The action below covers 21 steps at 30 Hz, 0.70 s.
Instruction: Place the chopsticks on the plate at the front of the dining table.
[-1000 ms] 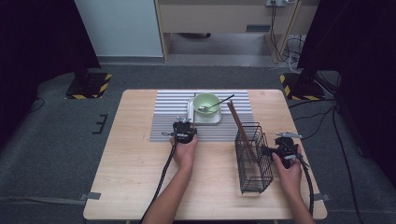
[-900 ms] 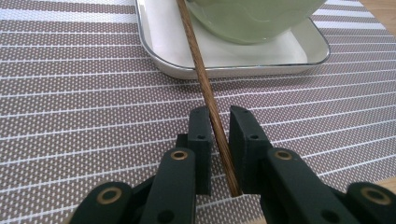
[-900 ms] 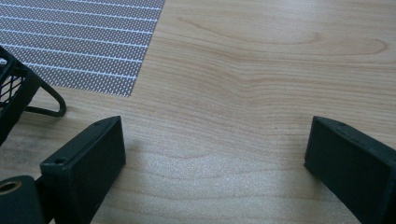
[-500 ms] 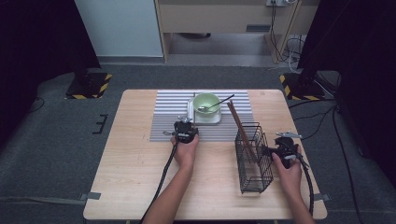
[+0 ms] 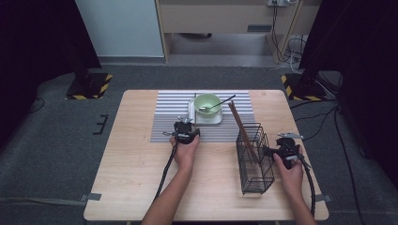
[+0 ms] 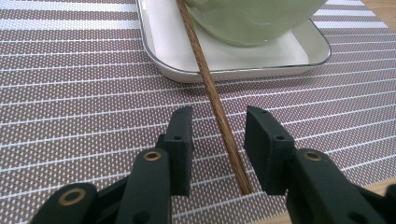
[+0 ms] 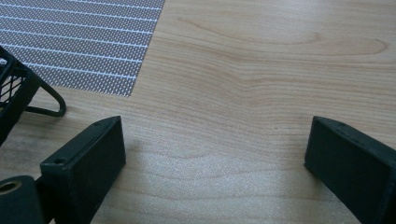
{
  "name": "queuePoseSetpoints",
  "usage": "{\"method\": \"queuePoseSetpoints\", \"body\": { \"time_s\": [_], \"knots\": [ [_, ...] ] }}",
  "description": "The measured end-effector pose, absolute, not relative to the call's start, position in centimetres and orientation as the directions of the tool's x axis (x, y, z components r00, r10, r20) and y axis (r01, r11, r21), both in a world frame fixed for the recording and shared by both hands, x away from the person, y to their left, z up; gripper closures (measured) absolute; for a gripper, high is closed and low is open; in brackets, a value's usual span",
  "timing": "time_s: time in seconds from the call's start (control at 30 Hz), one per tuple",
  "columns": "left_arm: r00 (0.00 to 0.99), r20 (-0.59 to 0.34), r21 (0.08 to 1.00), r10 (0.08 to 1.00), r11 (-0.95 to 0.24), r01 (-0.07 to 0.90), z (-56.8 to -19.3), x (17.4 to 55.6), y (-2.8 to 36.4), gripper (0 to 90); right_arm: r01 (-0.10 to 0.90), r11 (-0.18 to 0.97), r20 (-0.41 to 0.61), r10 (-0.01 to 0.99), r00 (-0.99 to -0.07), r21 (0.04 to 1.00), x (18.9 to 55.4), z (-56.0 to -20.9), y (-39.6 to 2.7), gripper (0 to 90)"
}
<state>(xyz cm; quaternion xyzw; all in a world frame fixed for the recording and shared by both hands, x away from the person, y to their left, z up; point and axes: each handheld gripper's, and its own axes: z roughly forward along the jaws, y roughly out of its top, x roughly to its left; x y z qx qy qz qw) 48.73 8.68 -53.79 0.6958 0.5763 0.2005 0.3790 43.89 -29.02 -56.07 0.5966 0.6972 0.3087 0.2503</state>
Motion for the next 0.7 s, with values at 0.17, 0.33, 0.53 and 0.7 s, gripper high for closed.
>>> {"method": "queuePoseSetpoints", "body": {
  "time_s": [0.17, 0.33, 0.53, 0.7],
  "knots": [
    [0.262, -0.141, 0.764, 0.955, -0.064, 0.642, -53.4, 48.5, 8.7, 57.3, 0.678, 0.097, 0.02, 0.986, -0.163, 0.729, 43.9, -56.1, -29.0, 5.2],
    [0.276, -0.108, 0.773, 0.955, -0.094, 0.628, -53.2, 48.2, 8.7, 54.0, 0.678, 0.097, 0.019, 0.987, -0.163, 0.729, 43.9, -56.1, -29.0, 5.2],
    [0.292, -0.058, 0.782, 0.955, -0.139, 0.607, -53.0, 47.8, 8.7, 46.4, 0.678, 0.098, 0.019, 0.986, -0.163, 0.729, 43.9, -56.1, -29.0, 5.2],
    [0.306, -0.024, 0.783, 0.952, -0.172, 0.598, -52.7, 47.5, 9.1, 39.3, 0.677, 0.098, 0.019, 0.986, -0.163, 0.729, 43.9, -56.1, -29.0, 5.2]
  ]
}}
